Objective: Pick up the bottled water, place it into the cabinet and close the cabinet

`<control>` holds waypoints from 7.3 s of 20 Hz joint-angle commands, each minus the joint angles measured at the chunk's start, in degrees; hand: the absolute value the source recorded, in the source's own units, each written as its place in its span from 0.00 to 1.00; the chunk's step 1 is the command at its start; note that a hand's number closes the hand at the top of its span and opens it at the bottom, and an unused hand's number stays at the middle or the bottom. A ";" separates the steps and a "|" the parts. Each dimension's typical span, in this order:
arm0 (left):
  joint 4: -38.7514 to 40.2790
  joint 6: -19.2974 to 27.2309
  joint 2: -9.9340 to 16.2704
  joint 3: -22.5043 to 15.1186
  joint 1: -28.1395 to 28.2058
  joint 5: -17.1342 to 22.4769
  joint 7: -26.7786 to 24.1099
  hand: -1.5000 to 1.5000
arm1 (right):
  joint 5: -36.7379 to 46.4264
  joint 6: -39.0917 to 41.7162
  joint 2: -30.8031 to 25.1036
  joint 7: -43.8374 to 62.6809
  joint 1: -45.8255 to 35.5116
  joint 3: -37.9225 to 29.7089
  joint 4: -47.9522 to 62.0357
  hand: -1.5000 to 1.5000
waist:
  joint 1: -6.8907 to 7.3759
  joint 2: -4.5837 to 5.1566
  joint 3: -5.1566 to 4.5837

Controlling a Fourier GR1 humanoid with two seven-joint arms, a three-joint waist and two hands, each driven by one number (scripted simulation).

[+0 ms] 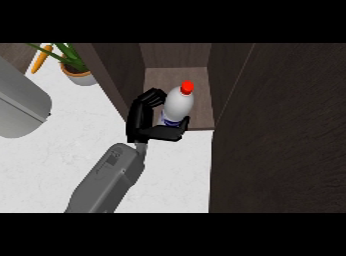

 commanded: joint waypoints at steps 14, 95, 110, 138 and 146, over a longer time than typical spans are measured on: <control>27.26 8.22 3.00 -0.68 -23.23 1.59 3.15 1.00 | -5.89 3.39 0.06 0.42 -0.59 -3.44 -1.55 0.00 | -2.39 0.84 0.01; -36.29 -3.18 12.03 -15.55 20.74 6.21 -0.08 1.00 | 6.57 13.01 -8.69 2.27 0.16 3.05 -4.21 1.00 | 1.95 -0.57 -0.02; -50.16 -11.91 25.82 -3.70 38.69 15.96 -2.48 0.00 | 14.80 18.50 -17.42 4.55 -0.24 19.19 -12.32 1.00 | 1.94 -0.73 -0.41; -56.24 -29.49 40.27 9.36 51.66 26.51 -2.60 0.00 | 5.86 12.68 -14.11 17.45 -19.41 34.56 -4.10 1.00 | 10.32 1.05 -0.98; -55.85 -31.92 41.75 10.35 51.74 27.19 -2.18 0.00 | 4.30 13.84 -14.20 19.41 -25.75 31.85 -2.08 1.00 | 12.93 2.01 -1.18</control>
